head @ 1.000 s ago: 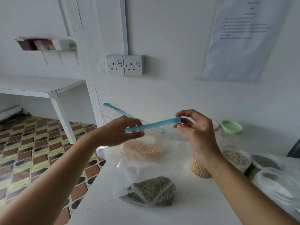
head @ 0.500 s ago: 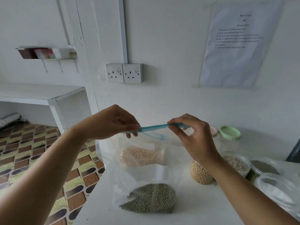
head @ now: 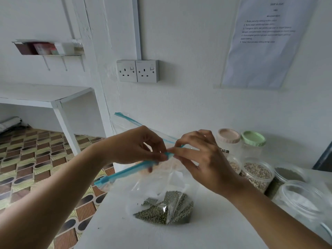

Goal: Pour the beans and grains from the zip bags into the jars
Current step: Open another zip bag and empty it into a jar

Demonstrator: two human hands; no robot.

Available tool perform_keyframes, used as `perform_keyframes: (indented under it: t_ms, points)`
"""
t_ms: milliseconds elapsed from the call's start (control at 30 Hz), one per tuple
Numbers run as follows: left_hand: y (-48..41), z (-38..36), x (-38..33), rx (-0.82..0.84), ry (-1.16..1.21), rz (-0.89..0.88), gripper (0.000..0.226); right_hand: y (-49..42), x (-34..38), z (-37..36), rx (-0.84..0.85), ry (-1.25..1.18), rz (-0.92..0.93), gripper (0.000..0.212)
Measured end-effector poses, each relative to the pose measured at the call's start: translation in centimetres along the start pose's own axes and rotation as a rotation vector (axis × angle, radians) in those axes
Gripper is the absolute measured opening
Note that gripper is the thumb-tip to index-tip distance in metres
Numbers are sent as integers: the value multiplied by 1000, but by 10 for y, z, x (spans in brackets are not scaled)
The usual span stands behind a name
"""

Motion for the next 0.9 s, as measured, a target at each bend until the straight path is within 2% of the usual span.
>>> perform_keyframes:
  t_ms: [100, 233, 333, 500, 600, 733, 833, 900]
  points:
    - [-1, 1, 7, -30, -31, 54, 21, 7, 1, -4, 39, -35, -1, 12]
    - [-4, 7, 9, -84, 49, 150, 15, 3, 0, -4, 68, -52, -29, 14]
    - [-7, 14, 9, -52, 85, 187, 10, -5, 0, -2, 90, -80, -95, 20]
    - [-15, 24, 9, -17, 144, 247, 17, -11, -6, -3, 152, -124, -278, 14]
    - [-22, 28, 4, -159, 29, 188, 13, -15, -8, -2, 202, -110, -339, 14]
    - [-31, 42, 3, -392, -142, -1, 12, -21, -1, 2, 220, -110, -261, 16]
    - [-37, 55, 6, -476, -223, -71, 12, -27, 5, 7, 222, -172, -239, 16]
    - [-40, 59, 11, -489, -148, -24, 15, -34, 7, 9, 247, -242, -286, 14]
Point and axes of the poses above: each hand's wrist, its own y-axis away from the middle knuckle, its own z-axis out of the back of the hand, x = y × z, the point moved 3 cm from there along -y, towards the middle knuckle, and after that the axes turned 15 degrees about -x, right-handed, at the moved point
